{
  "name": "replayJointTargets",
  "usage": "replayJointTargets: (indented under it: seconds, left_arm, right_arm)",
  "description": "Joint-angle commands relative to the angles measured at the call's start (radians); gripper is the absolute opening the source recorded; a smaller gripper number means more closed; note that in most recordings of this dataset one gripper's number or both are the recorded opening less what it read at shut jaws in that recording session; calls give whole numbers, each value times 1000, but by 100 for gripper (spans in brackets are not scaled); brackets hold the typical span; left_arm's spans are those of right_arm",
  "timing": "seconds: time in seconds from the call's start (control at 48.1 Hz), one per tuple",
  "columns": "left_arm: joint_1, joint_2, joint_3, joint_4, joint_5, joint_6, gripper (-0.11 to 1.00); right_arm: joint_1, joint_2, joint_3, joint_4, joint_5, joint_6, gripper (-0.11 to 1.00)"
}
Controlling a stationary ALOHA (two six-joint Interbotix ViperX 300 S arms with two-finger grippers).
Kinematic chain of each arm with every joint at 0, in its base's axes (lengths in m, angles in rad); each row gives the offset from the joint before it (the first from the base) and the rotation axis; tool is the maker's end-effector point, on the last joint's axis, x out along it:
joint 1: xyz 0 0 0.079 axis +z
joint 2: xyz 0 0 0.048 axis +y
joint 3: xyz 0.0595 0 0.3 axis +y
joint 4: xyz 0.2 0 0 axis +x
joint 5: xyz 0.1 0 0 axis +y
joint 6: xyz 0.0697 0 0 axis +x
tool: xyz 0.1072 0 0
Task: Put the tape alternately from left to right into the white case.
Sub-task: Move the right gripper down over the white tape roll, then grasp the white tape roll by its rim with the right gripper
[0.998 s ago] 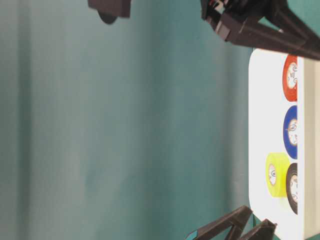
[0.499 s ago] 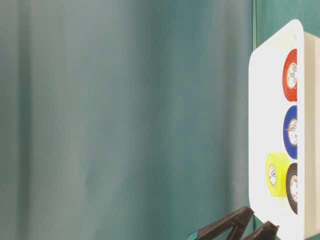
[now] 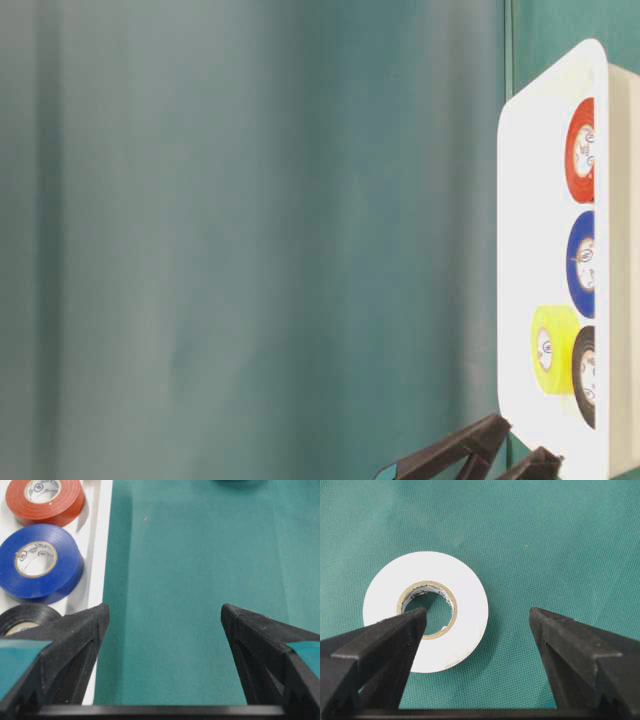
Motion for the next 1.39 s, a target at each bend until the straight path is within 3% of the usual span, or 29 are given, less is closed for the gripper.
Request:
replayJointTargets:
  seconds: [0.0, 1.102, 1.227, 1.372]
  left_arm:
    - [-2, -14, -17, 0, -5, -3, 95]
    - [-3, -14, -5, 0, -5, -2, 95]
    - [-3, -14, -3, 0, -5, -2, 95]
    - [-3, -14, -5, 0, -5, -2, 95]
  right_arm:
    - [3, 9, -14, 2, -6, 2, 85]
    - [2, 167, -130, 2, 35, 2, 84]
    - [3, 166, -130, 2, 48, 2, 71]
    - [3, 160, -130, 2, 63, 2, 31]
